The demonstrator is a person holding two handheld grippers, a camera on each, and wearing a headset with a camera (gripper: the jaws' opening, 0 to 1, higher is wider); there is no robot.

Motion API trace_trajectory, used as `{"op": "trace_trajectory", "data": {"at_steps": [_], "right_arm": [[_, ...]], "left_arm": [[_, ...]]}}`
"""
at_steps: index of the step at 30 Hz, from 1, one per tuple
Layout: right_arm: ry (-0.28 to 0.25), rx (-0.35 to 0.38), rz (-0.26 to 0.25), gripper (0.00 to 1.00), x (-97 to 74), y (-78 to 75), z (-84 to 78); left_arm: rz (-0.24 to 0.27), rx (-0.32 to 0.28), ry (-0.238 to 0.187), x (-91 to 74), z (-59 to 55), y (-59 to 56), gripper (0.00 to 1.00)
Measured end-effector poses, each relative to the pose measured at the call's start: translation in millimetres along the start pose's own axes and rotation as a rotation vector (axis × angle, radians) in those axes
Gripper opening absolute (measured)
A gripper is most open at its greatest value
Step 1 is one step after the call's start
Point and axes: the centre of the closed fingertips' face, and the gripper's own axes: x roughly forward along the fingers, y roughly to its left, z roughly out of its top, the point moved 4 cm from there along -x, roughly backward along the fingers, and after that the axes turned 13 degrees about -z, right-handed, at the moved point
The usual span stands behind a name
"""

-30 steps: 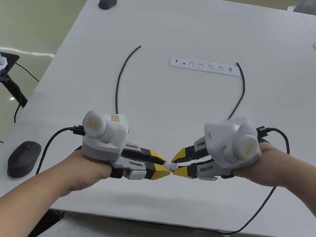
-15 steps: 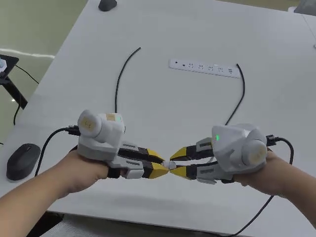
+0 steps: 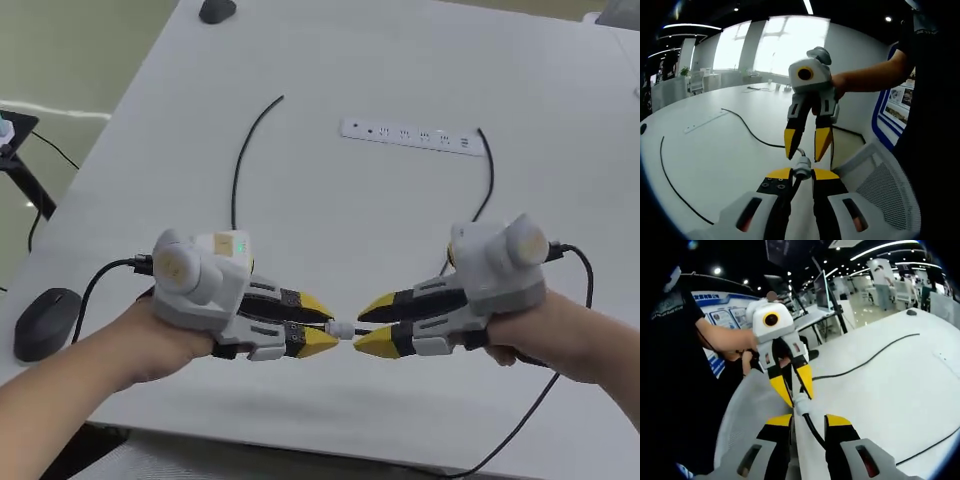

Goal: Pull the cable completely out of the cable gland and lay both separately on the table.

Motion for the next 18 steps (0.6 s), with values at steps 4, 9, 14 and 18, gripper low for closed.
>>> {"op": "trace_trajectory", "data": {"at_steps": [4, 9, 14, 18], "right_arm": [[-0.016, 0.025, 0.024, 0.17, 2.4, 3.7, 1.9], [-0.013, 0.048, 0.05, 0.16, 4.9, 9.2, -1.0], [-0.013, 0.061, 0.055, 0.14, 5.8, 9.9, -1.5], [-0.016, 0.07, 0.069, 0.12, 6.7, 10.6, -1.3]], "left_arm": [[-0.001, 0.0, 0.012, 0.8, -1.0, -0.5, 0.15], [-0.001, -0.007, 0.01, 0.8, -1.9, -0.5, 0.15], [-0.001, -0.016, 0.009, 0.6, -2.5, 0.4, 0.15], [-0.005, -0.019, 0.008, 1.0, -2.2, 0.3, 0.15]]}}
